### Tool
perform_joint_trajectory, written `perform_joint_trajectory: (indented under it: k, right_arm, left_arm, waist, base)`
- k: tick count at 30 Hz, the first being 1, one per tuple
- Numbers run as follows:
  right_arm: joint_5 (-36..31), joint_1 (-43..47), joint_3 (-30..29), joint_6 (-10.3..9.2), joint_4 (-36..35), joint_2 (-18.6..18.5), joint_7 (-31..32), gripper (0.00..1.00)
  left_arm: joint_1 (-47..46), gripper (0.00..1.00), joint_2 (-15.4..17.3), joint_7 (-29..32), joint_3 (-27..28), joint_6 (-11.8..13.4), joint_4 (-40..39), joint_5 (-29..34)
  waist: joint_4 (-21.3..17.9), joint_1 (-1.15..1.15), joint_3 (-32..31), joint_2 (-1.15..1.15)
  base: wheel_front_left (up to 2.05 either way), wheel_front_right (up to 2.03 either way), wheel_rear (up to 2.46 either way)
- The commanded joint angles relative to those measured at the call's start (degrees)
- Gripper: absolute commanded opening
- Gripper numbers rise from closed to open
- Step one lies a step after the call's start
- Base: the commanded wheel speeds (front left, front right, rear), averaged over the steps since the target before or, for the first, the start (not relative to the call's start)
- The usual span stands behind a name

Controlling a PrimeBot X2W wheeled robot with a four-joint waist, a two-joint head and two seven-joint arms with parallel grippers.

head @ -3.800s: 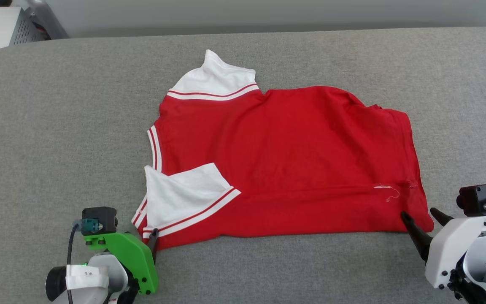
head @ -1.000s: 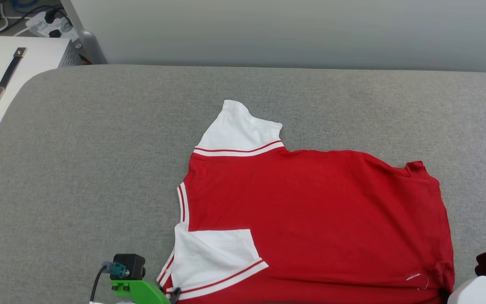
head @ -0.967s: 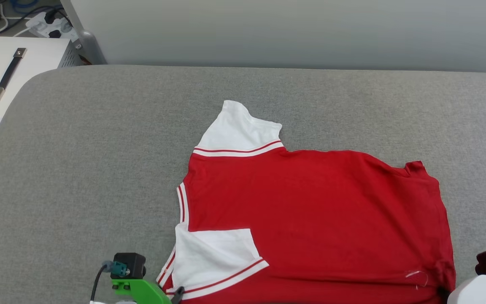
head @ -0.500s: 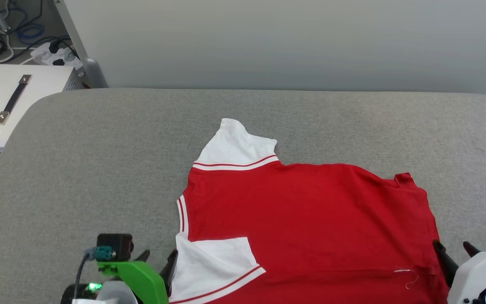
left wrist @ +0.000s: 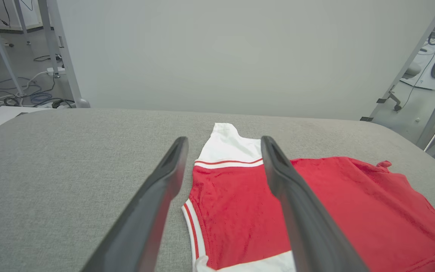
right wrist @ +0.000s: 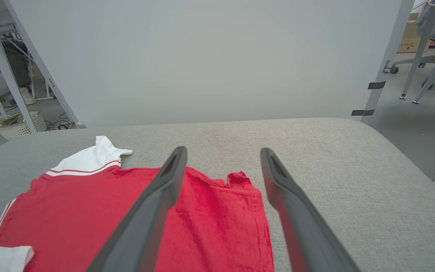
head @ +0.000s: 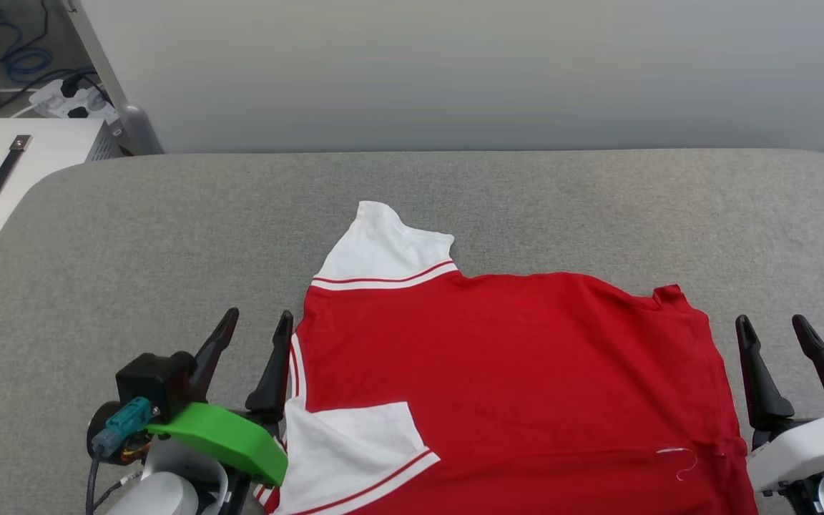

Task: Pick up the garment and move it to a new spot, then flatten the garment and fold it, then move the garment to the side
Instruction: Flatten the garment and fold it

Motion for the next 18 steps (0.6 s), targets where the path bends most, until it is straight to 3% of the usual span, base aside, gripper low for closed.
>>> perform_joint_trajectory:
  k: [1, 5, 10, 14, 18]
  right_arm:
    - [-0.3, -0.5, 0.4, -0.05, -0.2, 0.5, -1.7, 1.00]
    - [-0.8, -0.7, 1.4, -0.05, 0.5, 1.3, -5.1, 1.00]
    - [-0.8, -2.1, 2.9, -0.05, 1.3, 1.6, -7.3, 1.00]
    - [-0.6, -4.2, 4.2, -0.05, 1.1, 1.6, -7.7, 1.00]
    - [-1.0, -5.8, 5.1, -0.05, 0.8, 1.4, -7.7, 1.00]
  left_arm:
    - [0.2, 1.00, -0.9, -0.4, 1.4, -0.6, -0.5, 2.2]
    - [1.8, 1.00, -5.2, -0.5, 8.6, -2.6, -3.3, 9.4]
    - [3.1, 1.00, -9.7, -0.5, 14.5, -7.6, -3.3, 15.7]
    - [-0.2, 1.00, -10.6, -0.5, 16.1, -11.2, -0.5, 19.1]
    - [-6.8, 1.00, -9.2, 0.8, 15.3, -15.2, 3.7, 19.9]
  waist:
    - [-0.4, 0.00, 0.7, 0.00]
    - [-1.0, 0.00, 2.2, 0.00]
    - [-2.5, 0.00, 5.3, 0.00]
    - [-4.3, 0.00, 9.1, 0.00]
    - [-6.2, 0.00, 12.6, 0.00]
  base:
    - [0.00, 0.00, 0.00]
    - [0.00, 0.00, 0.00]
    - [0.00, 0.00, 0.00]
    - [0.00, 0.00, 0.00]
    - [0.00, 0.00, 0.00]
